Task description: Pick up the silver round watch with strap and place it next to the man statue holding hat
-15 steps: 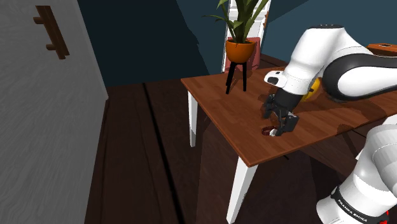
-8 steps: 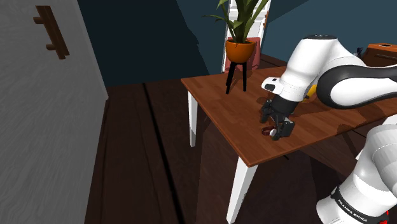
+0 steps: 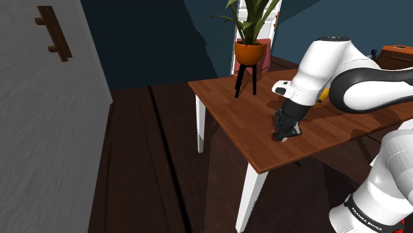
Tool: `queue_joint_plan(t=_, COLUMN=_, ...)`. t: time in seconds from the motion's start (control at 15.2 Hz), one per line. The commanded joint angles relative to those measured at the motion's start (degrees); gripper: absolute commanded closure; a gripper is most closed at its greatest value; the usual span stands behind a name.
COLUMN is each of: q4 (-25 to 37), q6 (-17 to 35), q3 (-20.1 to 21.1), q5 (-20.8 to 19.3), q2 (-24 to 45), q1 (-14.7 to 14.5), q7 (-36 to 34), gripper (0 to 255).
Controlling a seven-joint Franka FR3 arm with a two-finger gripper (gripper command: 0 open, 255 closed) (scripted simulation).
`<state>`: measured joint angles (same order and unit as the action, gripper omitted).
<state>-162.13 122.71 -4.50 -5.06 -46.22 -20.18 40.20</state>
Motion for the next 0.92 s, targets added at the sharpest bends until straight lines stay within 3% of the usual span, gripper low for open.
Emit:
queue_joint_plan(t=0.0, q4=0.0, q6=0.0, q3=0.0, q5=0.0, q2=0.0, q1=0.0, q7=0.0, gripper=255)
queue_joint_plan(t=0.33, q4=0.0, q6=0.0, q3=0.0, q5=0.0, q2=0.0, q1=0.0, q7=0.0, gripper=255)
queue_joint_plan(t=0.86, q4=5.3, q6=-7.1, q3=0.3, q5=0.4, q2=-1.8, q1=-0.2, q7=0.2, gripper=255)
